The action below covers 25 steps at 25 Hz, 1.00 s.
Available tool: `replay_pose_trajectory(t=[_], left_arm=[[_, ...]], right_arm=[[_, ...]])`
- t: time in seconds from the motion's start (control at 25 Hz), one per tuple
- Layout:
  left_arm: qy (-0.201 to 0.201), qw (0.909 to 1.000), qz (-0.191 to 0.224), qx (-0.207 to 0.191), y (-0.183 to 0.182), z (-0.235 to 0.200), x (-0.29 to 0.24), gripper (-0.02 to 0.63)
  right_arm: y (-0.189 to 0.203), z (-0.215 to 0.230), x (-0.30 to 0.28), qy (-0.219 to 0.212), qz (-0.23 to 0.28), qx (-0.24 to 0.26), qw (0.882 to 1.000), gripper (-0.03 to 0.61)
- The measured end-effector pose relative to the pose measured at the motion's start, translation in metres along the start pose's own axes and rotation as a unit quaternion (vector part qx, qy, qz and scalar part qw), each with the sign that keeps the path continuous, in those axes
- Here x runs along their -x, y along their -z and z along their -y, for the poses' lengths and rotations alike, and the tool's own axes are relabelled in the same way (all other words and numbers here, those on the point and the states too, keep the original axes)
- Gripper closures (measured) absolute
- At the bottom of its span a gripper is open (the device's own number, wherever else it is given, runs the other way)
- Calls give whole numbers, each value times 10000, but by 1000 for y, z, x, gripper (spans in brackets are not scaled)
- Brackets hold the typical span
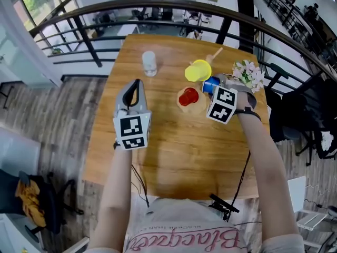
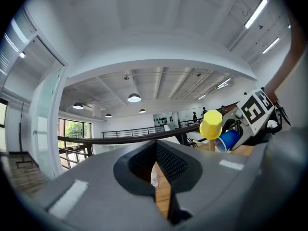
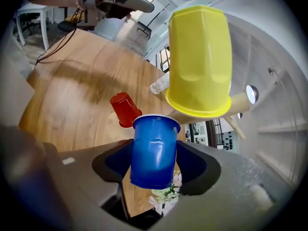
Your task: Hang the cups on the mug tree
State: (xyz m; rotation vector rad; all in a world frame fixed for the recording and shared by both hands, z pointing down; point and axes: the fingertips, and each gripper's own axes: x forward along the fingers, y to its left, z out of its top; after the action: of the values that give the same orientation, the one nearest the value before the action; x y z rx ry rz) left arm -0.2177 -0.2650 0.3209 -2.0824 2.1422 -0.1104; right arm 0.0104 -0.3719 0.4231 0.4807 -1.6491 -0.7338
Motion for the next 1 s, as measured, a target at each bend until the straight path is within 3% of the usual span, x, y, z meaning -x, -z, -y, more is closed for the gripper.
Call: replay_pose_trajectory(t=[0.24, 0.44, 0.76, 1.0], left_arm=[[-127, 9999, -17, -8, 0, -7, 6, 600], [-157, 9999, 9, -58, -3, -6, 8, 600], [-208, 9997, 54, -87, -7, -9, 11, 600], [-189, 9997, 162, -86, -17, -9, 13, 600]], right_arm=[[4, -1, -8, -65, -472, 968, 9942, 305], [6, -8, -13, -128, -557, 1280, 9901, 302], [1, -10, -15, 28, -394, 1137, 9927, 291], [-6, -10, -7, -46, -134, 566, 9983, 205]])
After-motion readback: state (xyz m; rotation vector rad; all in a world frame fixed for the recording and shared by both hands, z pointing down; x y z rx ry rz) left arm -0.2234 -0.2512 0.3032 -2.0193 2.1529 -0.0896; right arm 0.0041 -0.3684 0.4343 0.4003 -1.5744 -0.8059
